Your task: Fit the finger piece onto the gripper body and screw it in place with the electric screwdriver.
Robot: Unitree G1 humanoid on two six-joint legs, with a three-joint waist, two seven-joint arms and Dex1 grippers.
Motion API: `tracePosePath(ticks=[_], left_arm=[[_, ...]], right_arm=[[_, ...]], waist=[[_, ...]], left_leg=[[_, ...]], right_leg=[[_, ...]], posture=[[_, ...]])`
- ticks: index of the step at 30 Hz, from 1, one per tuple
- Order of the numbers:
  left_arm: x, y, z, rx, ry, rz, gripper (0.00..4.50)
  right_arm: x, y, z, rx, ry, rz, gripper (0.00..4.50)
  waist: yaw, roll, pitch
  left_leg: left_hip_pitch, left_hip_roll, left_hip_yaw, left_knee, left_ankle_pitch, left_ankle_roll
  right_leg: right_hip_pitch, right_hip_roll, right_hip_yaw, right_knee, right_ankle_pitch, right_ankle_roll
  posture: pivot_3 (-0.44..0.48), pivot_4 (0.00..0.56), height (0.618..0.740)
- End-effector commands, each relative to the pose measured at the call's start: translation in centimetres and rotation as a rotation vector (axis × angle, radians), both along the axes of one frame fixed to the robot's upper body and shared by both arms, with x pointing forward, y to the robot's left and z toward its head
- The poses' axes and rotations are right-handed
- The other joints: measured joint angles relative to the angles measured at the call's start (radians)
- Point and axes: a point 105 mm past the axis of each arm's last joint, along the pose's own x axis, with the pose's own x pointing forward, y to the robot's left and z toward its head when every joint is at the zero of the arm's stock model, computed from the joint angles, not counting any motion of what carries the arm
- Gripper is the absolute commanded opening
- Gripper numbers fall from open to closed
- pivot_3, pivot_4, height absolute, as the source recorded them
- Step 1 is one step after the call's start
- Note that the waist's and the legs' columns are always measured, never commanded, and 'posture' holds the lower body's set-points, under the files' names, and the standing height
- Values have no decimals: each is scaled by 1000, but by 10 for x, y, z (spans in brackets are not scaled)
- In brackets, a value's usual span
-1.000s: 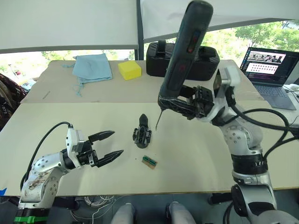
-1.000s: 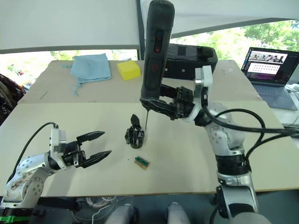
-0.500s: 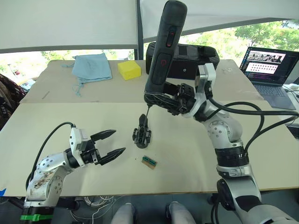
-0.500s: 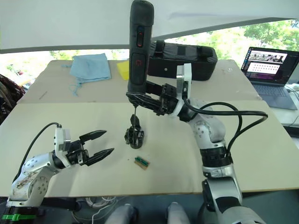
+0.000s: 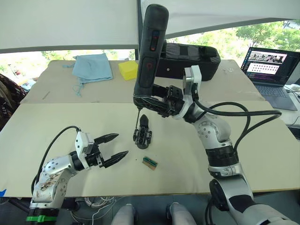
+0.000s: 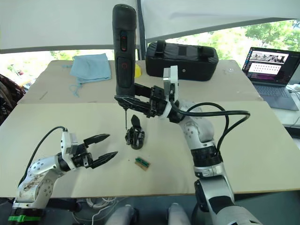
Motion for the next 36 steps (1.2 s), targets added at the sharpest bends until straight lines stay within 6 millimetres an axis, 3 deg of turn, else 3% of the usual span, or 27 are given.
tracePosePath(ticks=[1, 21, 36], left_arm=[[2, -5, 4, -1, -30, -6, 4500], [12, -4, -19, 17, -12, 4, 4500], [12, -9, -2, -16, -49, -36, 4500]], right_arm=[[-8, 5, 16, 31, -89, 24, 1902], [-7, 9, -4, -34, -78, 45, 1902], [-6, 7, -9, -50, -69, 38, 1902]], waist=[[0, 0, 0], [0, 0, 0], [-1, 0, 0]], left_leg=[[0, 0, 0, 0, 0, 0], [0, 0, 0, 0, 0, 0], [0, 0, 0, 0, 0, 0]], right_leg=[[0, 0, 0, 0, 0, 0], [0, 0, 0, 0, 0, 0], [0, 0, 0, 0, 0, 0]], posture=[[0, 150, 740], [0, 150, 740], [0, 150, 740]])
